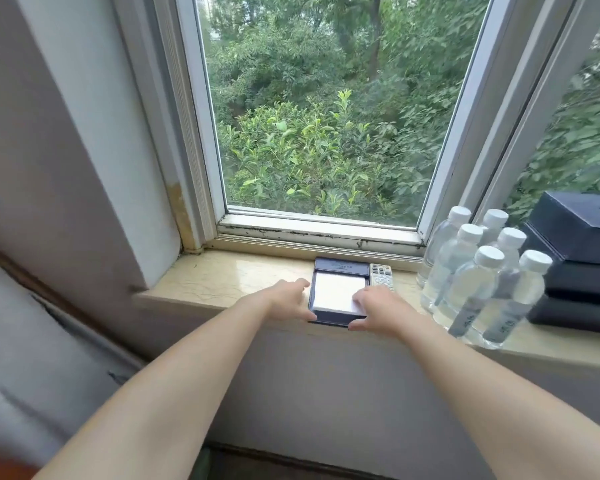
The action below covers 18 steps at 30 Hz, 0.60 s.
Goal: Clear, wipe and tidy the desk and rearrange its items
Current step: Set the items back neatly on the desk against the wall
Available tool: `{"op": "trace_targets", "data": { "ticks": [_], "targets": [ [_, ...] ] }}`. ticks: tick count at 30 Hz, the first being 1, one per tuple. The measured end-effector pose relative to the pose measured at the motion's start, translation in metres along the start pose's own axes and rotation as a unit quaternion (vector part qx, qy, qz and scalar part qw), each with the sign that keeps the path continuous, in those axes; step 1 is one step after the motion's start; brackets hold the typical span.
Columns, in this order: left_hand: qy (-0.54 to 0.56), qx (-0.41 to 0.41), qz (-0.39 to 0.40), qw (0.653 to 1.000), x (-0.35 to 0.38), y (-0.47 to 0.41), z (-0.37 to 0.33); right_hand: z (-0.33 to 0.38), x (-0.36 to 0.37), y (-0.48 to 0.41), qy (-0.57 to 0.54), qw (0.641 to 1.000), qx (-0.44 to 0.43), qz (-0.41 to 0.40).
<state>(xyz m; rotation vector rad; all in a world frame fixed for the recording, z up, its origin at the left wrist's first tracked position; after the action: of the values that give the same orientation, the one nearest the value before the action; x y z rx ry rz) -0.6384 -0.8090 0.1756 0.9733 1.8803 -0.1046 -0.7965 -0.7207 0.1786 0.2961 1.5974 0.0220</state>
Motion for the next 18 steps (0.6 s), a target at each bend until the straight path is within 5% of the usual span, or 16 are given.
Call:
{"op": "trace_targets", "data": {
  "ticks": [7,11,18],
  "targets": [
    [0.177,-0.016,-0.057,0.982,0.02,0.002,0.007,0.012,0.004,0.007,-0.007,0.998,-0.008,-0.056],
    [0.358,-0.064,-0.096,0.927,0.011,0.004,0.017,0.017,0.0,0.006,-0.033,0.998,-0.022,-0.057],
    [0.417,-0.125,-0.089,0.896,0.009,0.002,0.002,0.004,-0.009,0.004,-0.031,0.997,0.003,-0.067]
  ]
}}
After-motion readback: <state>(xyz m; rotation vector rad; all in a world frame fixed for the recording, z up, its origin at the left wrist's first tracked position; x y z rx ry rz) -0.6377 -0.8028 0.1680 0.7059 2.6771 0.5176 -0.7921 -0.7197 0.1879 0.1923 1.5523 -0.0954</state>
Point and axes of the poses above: each hand's wrist, its own y-axis away from the middle knuckle, its own x-axis out of the palm, z = x × y, the point moved 7 cm from there along -y, towards the middle knuckle, and after that the axes turned 7 degrees about y, right-handed, at the moved point
